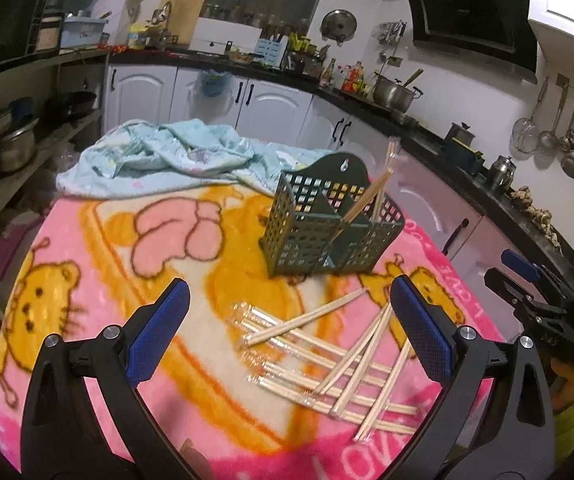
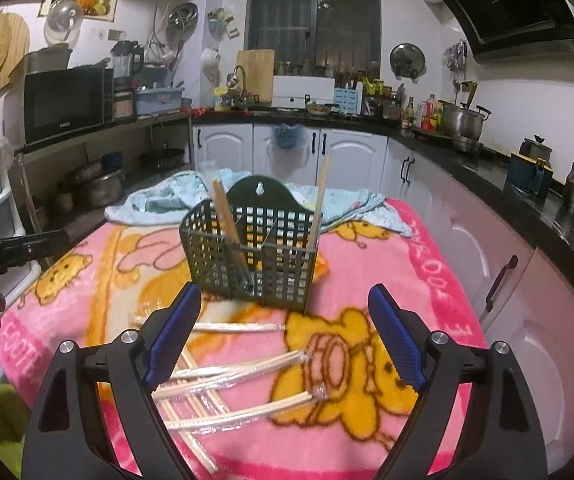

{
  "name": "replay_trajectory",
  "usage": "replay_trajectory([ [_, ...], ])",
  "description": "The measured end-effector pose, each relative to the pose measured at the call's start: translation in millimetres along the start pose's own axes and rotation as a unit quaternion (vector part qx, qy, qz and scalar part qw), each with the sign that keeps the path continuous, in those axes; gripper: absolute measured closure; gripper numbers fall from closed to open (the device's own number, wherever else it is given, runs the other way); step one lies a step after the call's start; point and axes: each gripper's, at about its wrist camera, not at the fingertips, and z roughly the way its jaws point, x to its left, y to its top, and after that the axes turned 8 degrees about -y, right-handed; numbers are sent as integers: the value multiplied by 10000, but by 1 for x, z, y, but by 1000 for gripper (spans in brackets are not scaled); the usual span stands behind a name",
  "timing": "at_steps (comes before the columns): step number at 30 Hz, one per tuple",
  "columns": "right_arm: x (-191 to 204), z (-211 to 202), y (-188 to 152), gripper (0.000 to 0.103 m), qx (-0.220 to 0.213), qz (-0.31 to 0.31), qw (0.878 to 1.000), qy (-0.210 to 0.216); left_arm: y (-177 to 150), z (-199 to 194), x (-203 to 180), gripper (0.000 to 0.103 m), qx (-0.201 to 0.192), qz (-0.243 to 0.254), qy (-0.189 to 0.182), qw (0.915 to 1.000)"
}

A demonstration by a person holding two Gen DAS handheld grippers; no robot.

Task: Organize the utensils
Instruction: 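Withdraw both open tools from the basket back toward the remaining chopsticks, then close the right tool on a wrapped chopstick while the left tool grasps another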

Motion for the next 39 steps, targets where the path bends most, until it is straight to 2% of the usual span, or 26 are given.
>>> replay_trajectory([
  [14,8,31,-41,20,671,-58,9977,-68,-36,33,12,11,597,-108,16,9982],
  [25,1,71,-59,21,1205,290,9923,-39,-55,64,35,11,910,-305,102,9953],
  [33,-5,113,-63,35,1660,676,9838,19,-58,81,40,39,1019,-317,-13,9943],
  [39,-12,142,-66,45,2016,1055,9737,77,-60,93,46,51,1130,-354,-24,9930],
])
